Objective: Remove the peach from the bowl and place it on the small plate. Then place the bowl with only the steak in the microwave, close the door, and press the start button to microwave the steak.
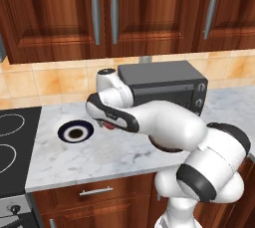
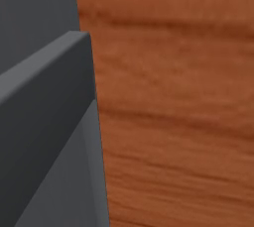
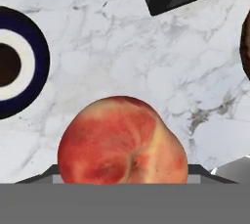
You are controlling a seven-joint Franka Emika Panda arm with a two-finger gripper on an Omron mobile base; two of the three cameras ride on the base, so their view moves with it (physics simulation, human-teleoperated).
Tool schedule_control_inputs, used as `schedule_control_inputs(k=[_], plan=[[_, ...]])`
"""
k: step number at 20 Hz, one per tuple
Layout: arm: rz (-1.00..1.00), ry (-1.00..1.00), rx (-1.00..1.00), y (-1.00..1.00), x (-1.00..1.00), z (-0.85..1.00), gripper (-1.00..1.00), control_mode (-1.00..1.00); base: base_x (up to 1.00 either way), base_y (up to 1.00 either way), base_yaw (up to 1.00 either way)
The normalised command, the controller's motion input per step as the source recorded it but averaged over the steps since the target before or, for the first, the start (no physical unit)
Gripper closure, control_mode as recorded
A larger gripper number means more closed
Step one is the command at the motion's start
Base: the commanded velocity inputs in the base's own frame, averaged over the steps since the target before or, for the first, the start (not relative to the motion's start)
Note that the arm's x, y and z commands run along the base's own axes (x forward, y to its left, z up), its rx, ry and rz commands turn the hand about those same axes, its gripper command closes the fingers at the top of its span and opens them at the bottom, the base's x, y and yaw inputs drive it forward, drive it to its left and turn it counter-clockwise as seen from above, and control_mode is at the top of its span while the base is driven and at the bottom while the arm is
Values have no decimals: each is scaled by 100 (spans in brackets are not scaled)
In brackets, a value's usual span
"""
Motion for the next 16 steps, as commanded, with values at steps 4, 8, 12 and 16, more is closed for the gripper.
schedule_control_inputs(k=[4, 8, 12, 16], plan=[[5, 5, -14, 98, 42, -52, 100, -100, 0, 0, 0], [0, 0, -12, 66, 29, -60, 100, -100, 0, 0, 0], [0, 0, -9, 48, 30, -37, 100, -100, 0, 0, 0], [-7, 1, -6, 33, 61, -19, 100, -100, 0, 0, 0]])
